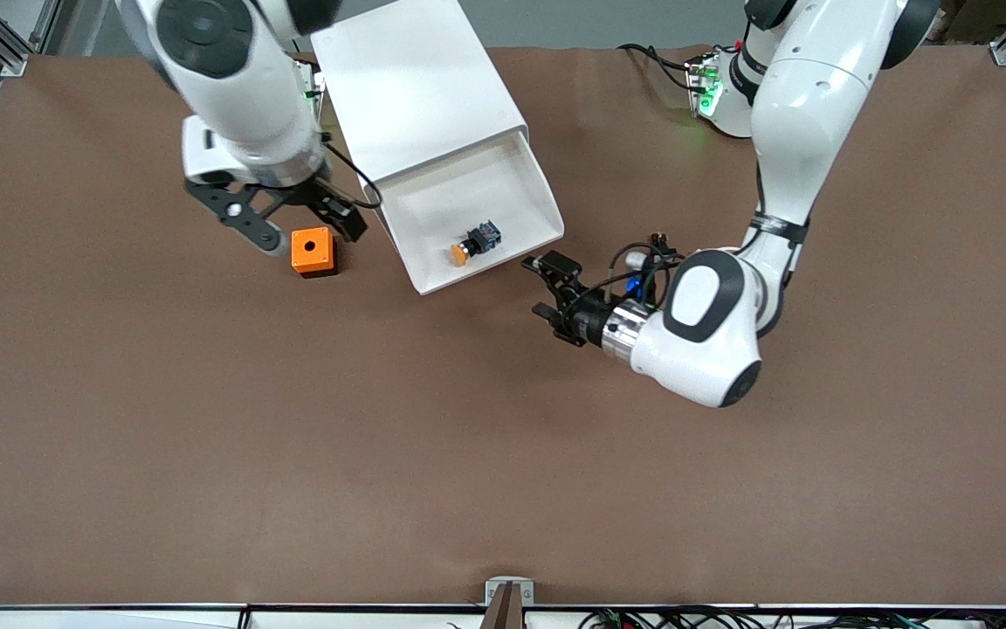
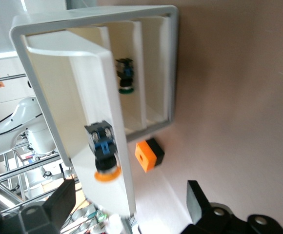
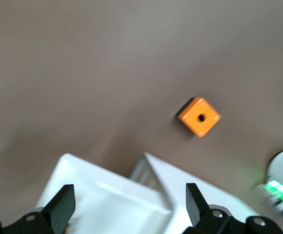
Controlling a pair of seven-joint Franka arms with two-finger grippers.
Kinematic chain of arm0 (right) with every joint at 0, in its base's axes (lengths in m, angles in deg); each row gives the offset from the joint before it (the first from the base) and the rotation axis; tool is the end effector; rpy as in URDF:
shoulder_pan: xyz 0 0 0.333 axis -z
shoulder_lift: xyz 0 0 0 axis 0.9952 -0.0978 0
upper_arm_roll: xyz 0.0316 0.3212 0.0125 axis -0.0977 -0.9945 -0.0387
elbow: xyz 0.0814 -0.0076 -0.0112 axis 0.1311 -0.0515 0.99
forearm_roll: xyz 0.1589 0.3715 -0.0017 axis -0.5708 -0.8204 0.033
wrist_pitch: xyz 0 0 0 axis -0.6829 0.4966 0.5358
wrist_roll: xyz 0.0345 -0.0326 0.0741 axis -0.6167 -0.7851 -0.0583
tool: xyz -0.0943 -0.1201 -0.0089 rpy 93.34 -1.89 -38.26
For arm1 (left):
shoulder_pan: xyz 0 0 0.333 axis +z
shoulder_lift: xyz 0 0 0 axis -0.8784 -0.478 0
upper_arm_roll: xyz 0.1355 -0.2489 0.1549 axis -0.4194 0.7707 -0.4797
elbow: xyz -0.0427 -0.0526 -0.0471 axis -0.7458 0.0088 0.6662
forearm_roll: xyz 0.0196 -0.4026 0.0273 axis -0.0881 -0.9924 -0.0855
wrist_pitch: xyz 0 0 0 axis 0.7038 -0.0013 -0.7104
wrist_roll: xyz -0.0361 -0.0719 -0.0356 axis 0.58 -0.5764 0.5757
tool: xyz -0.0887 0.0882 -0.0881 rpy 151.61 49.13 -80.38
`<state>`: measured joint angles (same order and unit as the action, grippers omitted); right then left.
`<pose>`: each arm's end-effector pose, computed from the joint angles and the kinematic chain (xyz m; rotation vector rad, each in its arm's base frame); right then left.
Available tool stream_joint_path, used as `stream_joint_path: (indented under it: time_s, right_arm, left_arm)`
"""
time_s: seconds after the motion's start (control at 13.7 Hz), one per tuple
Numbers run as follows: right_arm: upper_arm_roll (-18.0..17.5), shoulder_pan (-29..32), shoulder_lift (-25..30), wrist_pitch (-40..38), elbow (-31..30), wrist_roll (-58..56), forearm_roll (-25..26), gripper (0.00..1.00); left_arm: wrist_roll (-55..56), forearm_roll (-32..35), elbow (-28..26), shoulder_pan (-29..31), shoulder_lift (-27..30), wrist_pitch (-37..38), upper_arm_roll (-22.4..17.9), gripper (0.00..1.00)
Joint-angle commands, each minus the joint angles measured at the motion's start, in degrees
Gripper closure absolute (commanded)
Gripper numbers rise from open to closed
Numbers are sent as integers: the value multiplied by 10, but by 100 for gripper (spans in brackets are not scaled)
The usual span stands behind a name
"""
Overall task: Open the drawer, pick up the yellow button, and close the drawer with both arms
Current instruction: 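Withdraw the left gripper while the right gripper reaches into the drawer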
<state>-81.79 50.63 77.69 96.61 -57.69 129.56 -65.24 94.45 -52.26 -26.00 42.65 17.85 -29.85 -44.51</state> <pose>0.5096 0.3348 0.5058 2.8518 -1.0538 -0.1020 0.6175 -0.3903 0.3027 -1.1970 -2.2670 1.5229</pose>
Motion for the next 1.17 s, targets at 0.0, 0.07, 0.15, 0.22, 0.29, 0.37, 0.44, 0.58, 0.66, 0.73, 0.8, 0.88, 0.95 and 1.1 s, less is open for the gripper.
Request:
stream_joint_path:
  time_s: [0.0,0.07,0.15,0.22,0.29,0.37,0.44,0.58,0.66,0.73,0.8,0.88,0.95,1.1]
  right_arm:
    - [5,-34,-33,33,18,103,1,0]
    - [5,-39,-41,34,18,114,0,0]
    - [5,-41,-49,37,18,129,-9,0]
    - [5,-47,-57,42,19,147,-20,0]
    - [5,-55,-67,53,22,170,-25,0]
    - [5,-61,-78,63,29,189,-26,0]
    - [5,-67,-91,70,37,209,-28,0]
    - [5,-75,-106,78,46,217,-36,0]
    - [5,-77,-109,85,46,218,-48,0]
    - [5,-78,-114,92,46,220,-56,0]
    - [5,-80,-116,99,47,220,-57,0]
    - [5,-84,-122,105,47,220,-57,0]
    - [5,-89,-125,108,46,220,-57,0]
    - [5,-93,-133,120,47,218,-57,0]
  left_arm:
    - [-78,-2,6,31,1,4,-14,0]
    - [-101,-4,6,33,1,5,-31,0]
    - [-121,-4,6,39,1,6,-39,0]
    - [-149,-2,6,43,1,5,-46,0]
    - [-176,0,6,43,2,6,-68,0]
    - [-199,8,6,40,2,6,-85,0]
    - [-227,8,6,45,2,6,-94,0]
    - [-304,11,6,54,9,9,-111,0]
    - [-341,21,6,50,16,8,-123,0]
    - [-383,42,6,47,19,6,-131,0]
    - [-421,55,7,49,25,6,-133,0]
    - [-455,66,6,52,33,4,-136,0]
    - [-486,90,6,54,34,3,-136,0]
    - [-560,165,7,51,43,0,-135,0]
